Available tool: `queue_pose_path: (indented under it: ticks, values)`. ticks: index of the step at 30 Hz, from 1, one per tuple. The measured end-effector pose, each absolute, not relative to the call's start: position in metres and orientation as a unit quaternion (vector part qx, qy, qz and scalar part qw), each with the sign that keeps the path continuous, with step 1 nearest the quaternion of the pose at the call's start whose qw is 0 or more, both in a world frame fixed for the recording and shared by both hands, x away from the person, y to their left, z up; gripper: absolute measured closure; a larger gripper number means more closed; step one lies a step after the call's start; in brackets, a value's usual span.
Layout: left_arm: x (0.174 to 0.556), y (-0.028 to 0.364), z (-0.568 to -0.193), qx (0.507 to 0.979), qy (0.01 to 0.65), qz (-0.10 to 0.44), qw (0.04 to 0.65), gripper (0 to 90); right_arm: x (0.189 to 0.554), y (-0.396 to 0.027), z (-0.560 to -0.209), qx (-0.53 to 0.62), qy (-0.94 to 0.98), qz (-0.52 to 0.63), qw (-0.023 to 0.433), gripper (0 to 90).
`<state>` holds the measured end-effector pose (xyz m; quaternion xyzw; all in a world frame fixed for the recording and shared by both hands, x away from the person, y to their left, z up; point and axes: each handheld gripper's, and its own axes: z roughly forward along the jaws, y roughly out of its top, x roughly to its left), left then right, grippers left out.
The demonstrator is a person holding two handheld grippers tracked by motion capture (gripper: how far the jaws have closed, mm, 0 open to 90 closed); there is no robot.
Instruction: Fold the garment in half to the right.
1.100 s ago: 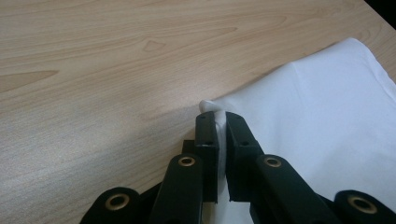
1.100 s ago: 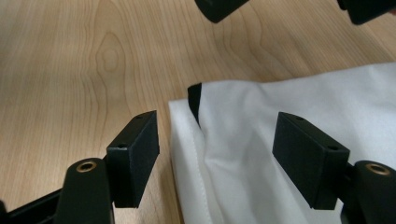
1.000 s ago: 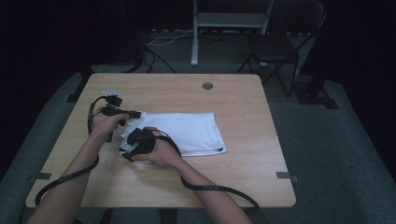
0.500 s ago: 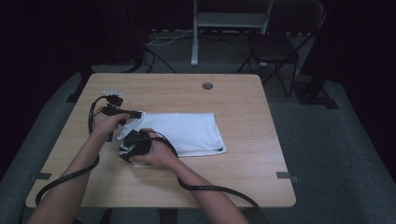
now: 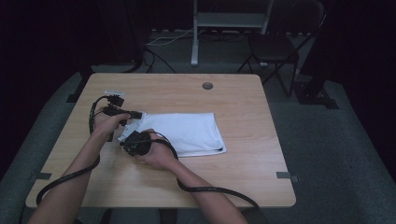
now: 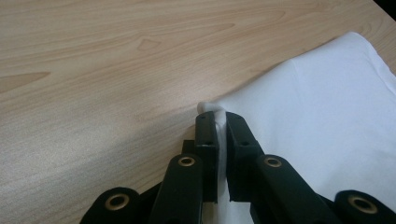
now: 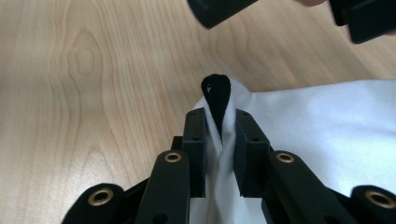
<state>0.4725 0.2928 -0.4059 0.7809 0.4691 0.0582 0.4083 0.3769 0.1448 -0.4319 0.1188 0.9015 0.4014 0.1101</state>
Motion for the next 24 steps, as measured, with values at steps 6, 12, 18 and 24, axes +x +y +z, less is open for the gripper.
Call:
queue_pose_path:
  ticks: [6, 12, 18, 24]
  values:
    - [0.473, 0.29, -0.396, 0.782, 0.465, 0.062, 0.411, 85.1, 0.375, 0.139, -0.418, 0.126, 0.89, 0.426, 0.102, 79.1]
    - [0.473, 0.288, -0.387, 0.786, 0.462, 0.069, 0.405, 85.1, 0.373, 0.135, -0.408, 0.127, 0.883, 0.438, 0.106, 79.5]
    - [0.473, 0.288, -0.378, 0.786, 0.459, 0.077, 0.405, 85.0, 0.372, 0.132, -0.402, 0.14, 0.872, 0.458, 0.101, 79.6]
    - [0.472, 0.29, -0.37, 0.788, 0.46, 0.083, 0.401, 85.0, 0.373, 0.131, -0.396, 0.147, 0.864, 0.472, 0.094, 79.6]
